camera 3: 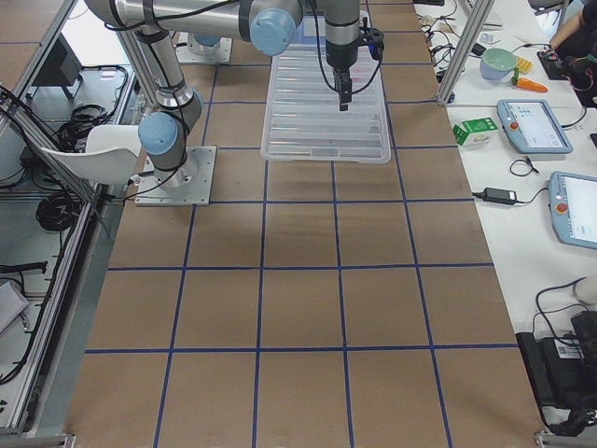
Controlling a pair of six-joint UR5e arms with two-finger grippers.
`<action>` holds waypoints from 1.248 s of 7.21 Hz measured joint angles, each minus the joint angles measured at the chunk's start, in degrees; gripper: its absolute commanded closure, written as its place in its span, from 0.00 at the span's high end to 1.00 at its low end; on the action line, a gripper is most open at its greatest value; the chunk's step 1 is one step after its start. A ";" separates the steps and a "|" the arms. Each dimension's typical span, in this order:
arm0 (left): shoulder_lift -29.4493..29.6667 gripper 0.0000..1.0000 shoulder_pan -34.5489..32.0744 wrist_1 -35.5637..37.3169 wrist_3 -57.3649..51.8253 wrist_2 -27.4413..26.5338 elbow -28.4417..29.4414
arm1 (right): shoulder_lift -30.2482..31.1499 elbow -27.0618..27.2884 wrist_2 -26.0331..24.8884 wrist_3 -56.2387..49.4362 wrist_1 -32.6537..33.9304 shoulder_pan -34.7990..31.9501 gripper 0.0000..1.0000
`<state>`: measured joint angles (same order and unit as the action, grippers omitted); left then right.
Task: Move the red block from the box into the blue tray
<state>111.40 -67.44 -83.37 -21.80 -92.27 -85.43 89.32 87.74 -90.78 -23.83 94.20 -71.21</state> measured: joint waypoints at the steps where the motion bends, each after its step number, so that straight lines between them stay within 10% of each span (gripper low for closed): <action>1: -2.25 1.00 -0.79 -4.74 0.35 0.22 3.28 | -0.02 2.34 0.01 -3.48 1.06 3.75 1.00; 5: -11.27 1.00 -9.94 -11.74 7.08 0.54 5.86 | -0.99 16.92 0.47 -13.27 18.68 11.99 1.00; 9: -15.78 1.00 -17.52 -14.74 11.23 0.89 3.48 | -1.13 21.04 0.97 -13.26 20.49 13.51 1.00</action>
<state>95.63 -84.96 -98.11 -10.57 -91.38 -81.94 88.19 108.78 -89.81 -37.09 114.70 -57.71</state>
